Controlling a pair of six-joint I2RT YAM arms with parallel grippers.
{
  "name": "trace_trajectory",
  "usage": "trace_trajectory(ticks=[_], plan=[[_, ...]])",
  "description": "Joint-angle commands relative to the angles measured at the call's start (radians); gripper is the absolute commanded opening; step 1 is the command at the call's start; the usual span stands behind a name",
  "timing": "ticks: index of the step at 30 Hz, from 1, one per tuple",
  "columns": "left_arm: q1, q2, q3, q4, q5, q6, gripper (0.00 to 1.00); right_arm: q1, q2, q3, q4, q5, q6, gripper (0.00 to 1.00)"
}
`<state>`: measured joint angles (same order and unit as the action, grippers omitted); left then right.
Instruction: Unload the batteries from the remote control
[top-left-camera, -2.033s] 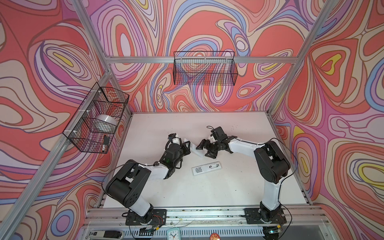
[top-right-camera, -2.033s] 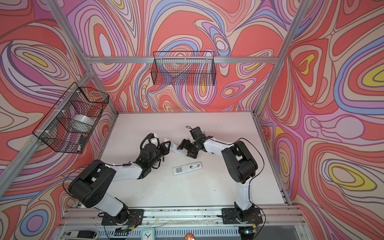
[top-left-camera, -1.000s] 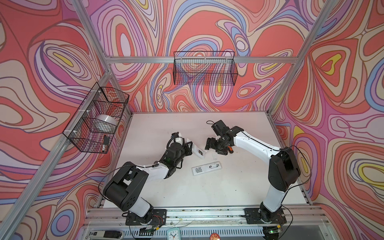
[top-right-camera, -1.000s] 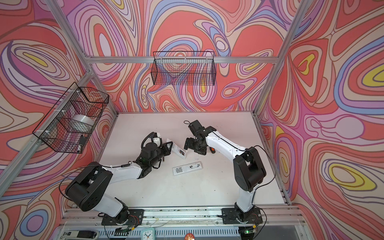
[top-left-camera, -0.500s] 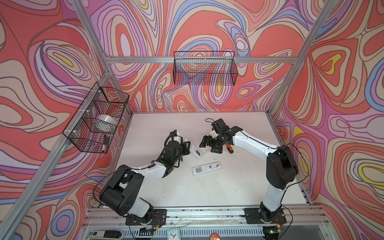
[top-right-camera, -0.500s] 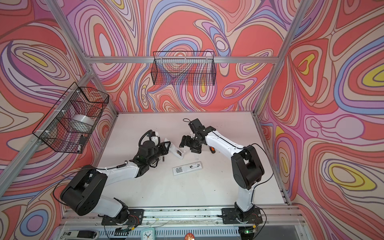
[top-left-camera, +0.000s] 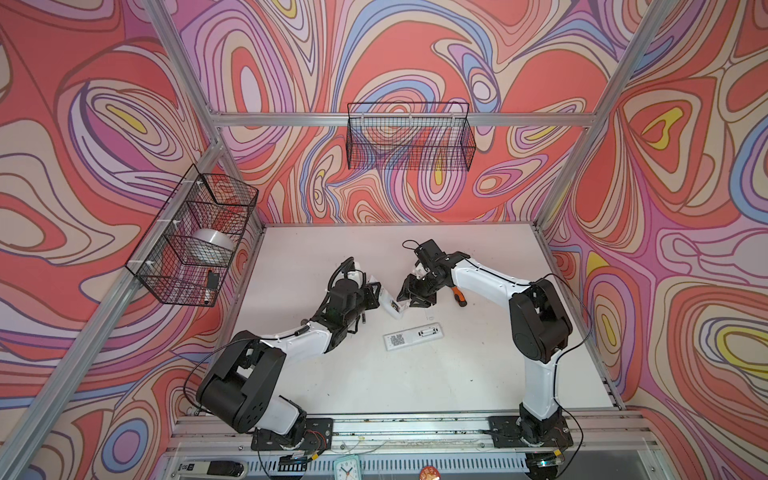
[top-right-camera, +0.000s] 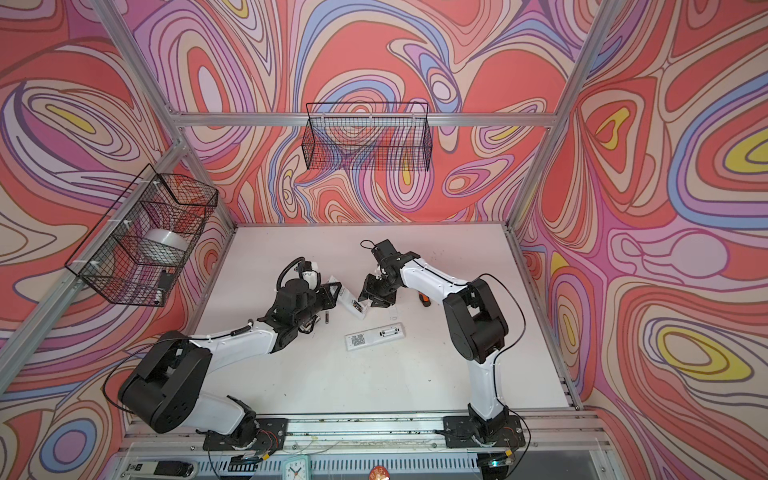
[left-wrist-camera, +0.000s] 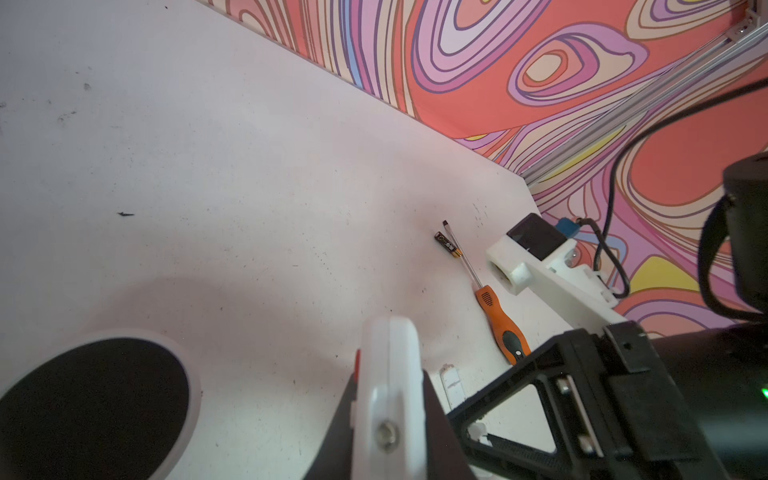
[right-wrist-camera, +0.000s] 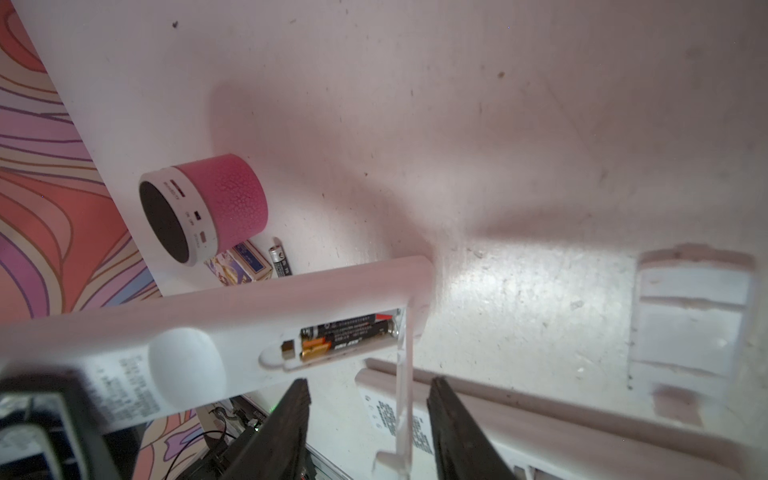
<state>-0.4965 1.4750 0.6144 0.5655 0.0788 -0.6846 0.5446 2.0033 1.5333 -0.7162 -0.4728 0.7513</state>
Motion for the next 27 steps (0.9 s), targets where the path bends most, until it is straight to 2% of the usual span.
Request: trace_trajectory(ticks=[1,3,6,20,27], plan=[[0.003,0.021,0.034,-0.088,0.006,0.048,0.0,0.003,0.021,0.016,-0.022,-0.012,-0.008,0.41],[0.003,0.022,0.041,-0.102,0.007,0.054,0.0,0.003,0.019,0.015,-0.037,-0.01,-0.016,0.32],[0.002,0.025,0.043,-0.113,0.004,0.054,0.0,0.003,0.012,0.011,-0.059,-0.006,-0.027,0.26],[0.002,0.021,0.049,-0.153,0.0,0.064,0.0,0.003,-0.047,-0.028,-0.092,0.008,-0.044,0.08],[0.002,0.007,0.047,-0.176,-0.013,0.068,0.0,0.002,-0.085,-0.011,-0.141,0.059,-0.067,0.12]])
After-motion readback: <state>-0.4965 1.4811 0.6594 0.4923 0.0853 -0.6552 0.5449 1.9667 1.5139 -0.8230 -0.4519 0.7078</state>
